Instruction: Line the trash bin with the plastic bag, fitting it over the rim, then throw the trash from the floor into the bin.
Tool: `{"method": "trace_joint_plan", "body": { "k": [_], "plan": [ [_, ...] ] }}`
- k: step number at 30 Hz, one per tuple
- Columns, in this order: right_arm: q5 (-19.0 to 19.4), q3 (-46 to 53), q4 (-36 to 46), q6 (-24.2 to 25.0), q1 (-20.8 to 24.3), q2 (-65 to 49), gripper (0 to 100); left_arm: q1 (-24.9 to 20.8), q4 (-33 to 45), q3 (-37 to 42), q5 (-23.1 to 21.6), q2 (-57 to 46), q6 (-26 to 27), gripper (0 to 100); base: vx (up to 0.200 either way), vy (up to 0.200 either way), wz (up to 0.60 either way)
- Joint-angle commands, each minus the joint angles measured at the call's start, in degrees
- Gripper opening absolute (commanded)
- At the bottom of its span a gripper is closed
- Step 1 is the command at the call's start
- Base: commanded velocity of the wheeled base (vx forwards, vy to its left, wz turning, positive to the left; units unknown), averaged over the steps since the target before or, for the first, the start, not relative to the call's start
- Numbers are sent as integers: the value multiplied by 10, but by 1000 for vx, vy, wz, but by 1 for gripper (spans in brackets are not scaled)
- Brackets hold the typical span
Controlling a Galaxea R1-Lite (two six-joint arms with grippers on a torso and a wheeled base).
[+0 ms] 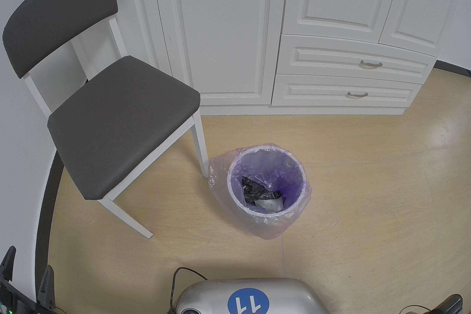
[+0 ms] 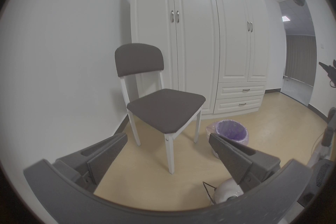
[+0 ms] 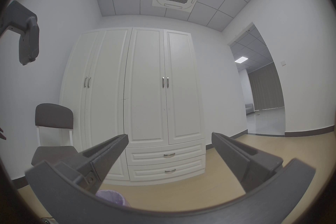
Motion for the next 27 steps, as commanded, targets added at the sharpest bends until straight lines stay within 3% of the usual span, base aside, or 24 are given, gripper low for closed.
{"method": "trace_joint_plan", "body": {
  "k": [1, 10, 14, 17, 27],
  "plan": [
    [3, 10, -1, -3, 0, -9, 100, 0, 39, 8, -10, -7, -15, 100, 0, 0, 0],
    [21, 10, 0, -7, 0, -9, 100, 0, 28, 8, -12, -8, -14, 100, 0, 0, 0],
    [40, 10, 71, -7, 1, -9, 100, 0, 28, 8, -12, -8, -15, 100, 0, 0, 0],
    [61, 10, 209, -5, 0, -9, 100, 0, 28, 8, -12, -8, -17, 100, 0, 0, 0],
    [67, 10, 304, 1, 0, -9, 100, 0, 29, 8, -13, -8, -14, 100, 0, 0, 0]
  ]
}}
